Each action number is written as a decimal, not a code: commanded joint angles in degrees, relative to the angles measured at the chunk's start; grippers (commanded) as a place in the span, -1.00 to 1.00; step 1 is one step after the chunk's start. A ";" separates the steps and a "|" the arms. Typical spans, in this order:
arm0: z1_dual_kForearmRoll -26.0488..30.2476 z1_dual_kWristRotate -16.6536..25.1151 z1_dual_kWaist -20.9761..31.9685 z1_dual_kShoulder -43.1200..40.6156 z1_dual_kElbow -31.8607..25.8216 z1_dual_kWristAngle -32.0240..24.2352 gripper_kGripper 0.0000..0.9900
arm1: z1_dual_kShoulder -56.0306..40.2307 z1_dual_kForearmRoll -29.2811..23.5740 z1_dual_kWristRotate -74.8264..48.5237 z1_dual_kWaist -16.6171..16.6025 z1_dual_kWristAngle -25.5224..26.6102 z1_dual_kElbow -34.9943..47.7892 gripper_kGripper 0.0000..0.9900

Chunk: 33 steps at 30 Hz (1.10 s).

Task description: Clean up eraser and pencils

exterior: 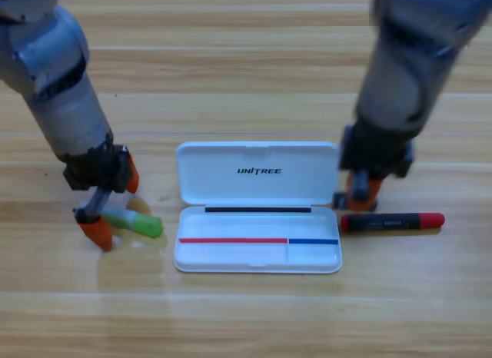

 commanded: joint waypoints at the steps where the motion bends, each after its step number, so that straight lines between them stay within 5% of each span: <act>1: -4.07 -0.87 -1.46 2.38 3.49 -0.41 0.81 | 6.77 0.69 -0.76 4.15 3.24 -2.57 -1.00; 5: -8.55 -0.79 -1.81 1.06 6.65 -0.32 0.26 | 8.44 0.69 -0.76 4.59 3.42 -3.97 -1.00; 9: -8.37 -0.26 -2.33 -0.08 6.65 1.17 -0.91 | 9.67 0.69 -0.58 4.68 4.21 -4.50 -1.00; 10: -8.37 -0.52 -2.86 -0.70 6.65 2.66 -1.00 | 9.84 0.69 -0.58 4.59 4.47 -4.50 -1.00; 16: -5.56 -2.37 -4.71 -6.76 5.95 8.90 -1.00 | 10.99 0.69 -0.58 4.59 4.83 -4.50 -1.00; 29: 16.23 -12.21 -9.19 -11.60 -10.57 13.65 -1.00 | 11.07 0.69 -0.58 3.97 3.51 -3.97 -1.00; 33: 17.82 -14.58 -11.30 -11.60 -12.68 13.21 -1.00 | 11.07 0.60 -0.58 3.71 3.24 -3.36 -0.06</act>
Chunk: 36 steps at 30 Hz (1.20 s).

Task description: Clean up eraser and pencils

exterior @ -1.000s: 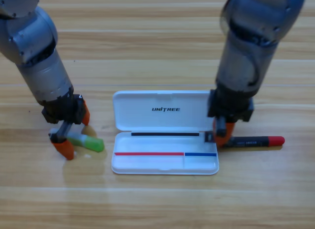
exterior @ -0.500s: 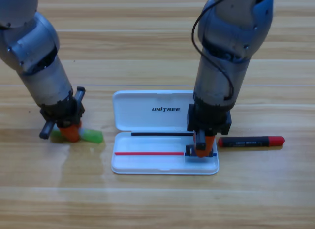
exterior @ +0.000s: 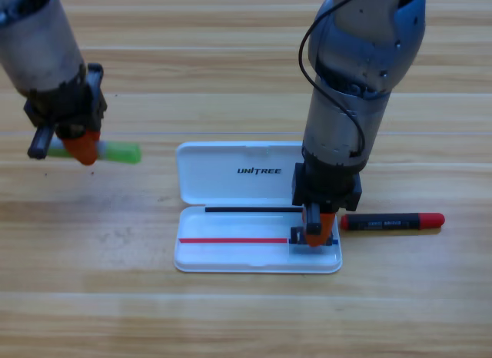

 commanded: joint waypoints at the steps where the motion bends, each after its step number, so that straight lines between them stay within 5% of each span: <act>1: 1.57 -2.87 -4.69 -0.02 -1.94 0.05 -1.00 | 4.07 0.60 -0.23 0.18 -1.32 1.52 0.16; 4: 2.18 -4.63 -6.00 0.60 -3.09 -0.57 -1.00 | 4.07 0.25 -0.23 0.00 -1.67 1.78 0.55; 15: 2.89 -9.29 -9.17 4.46 -6.07 -4.35 -1.00 | -9.81 0.25 -0.23 -0.52 -0.80 9.26 0.69; 22: 2.89 -10.52 -10.75 10.88 -8.89 -10.85 -1.00 | -14.82 0.34 -3.04 -8.00 -2.11 15.23 0.98; 28: 2.89 -11.75 -12.16 15.71 -11.96 -13.05 -1.00 | -9.81 -0.54 -7.61 -14.32 -3.34 14.97 1.00; 36: 2.80 -13.68 -14.09 20.28 -14.42 -13.75 -1.00 | -6.03 -1.42 -21.23 -15.64 -2.29 15.76 0.96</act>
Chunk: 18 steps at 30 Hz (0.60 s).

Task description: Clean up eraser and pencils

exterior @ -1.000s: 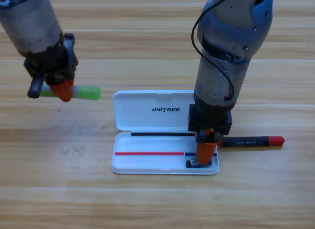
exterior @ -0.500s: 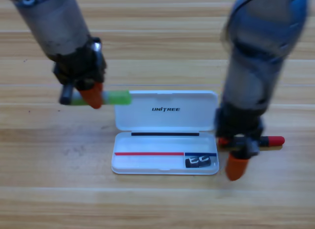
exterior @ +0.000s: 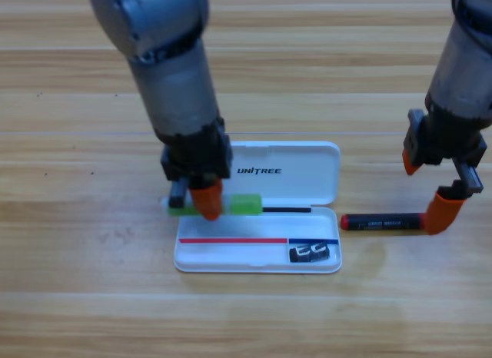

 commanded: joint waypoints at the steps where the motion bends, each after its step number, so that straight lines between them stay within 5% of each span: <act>1: 0.44 -1.55 -3.05 5.31 -1.24 -0.99 -1.00 | 5.61 -1.64 -4.83 -2.66 0.88 2.51 0.94; 18: 0.44 -3.57 -4.90 7.50 -1.67 -2.93 -1.00 | 10.97 -8.67 -9.05 -2.39 2.29 2.07 0.84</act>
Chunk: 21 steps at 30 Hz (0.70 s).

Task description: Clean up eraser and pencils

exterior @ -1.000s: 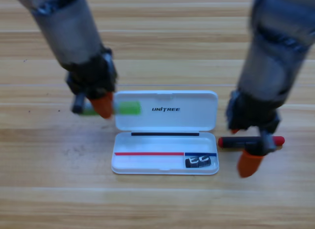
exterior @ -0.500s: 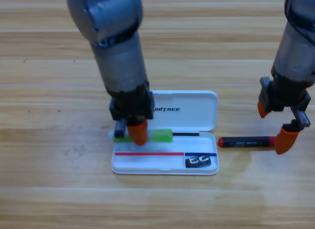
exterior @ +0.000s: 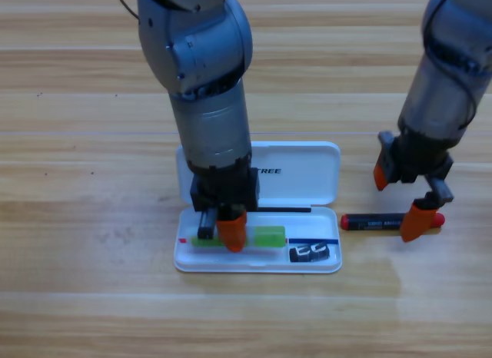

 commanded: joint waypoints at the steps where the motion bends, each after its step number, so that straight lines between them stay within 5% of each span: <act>1: 0.44 -0.65 -1.44 3.31 0.06 -1.22 -1.00 | 5.62 -1.44 -0.64 -1.37 -0.92 0.90 0.80; 7: 0.44 -1.53 -1.44 3.49 -0.03 -0.17 -1.00 | 6.85 -1.44 -1.26 -1.37 -1.62 2.04 0.41; 14: 0.53 -1.88 -1.36 4.46 0.06 1.15 -1.00 | 8.43 -1.88 -2.05 -1.37 -1.01 2.13 -0.94; 21: 0.62 -2.05 -1.36 4.90 0.15 2.21 -1.00 | 8.43 -2.85 3.05 -1.37 -4.44 0.54 -1.00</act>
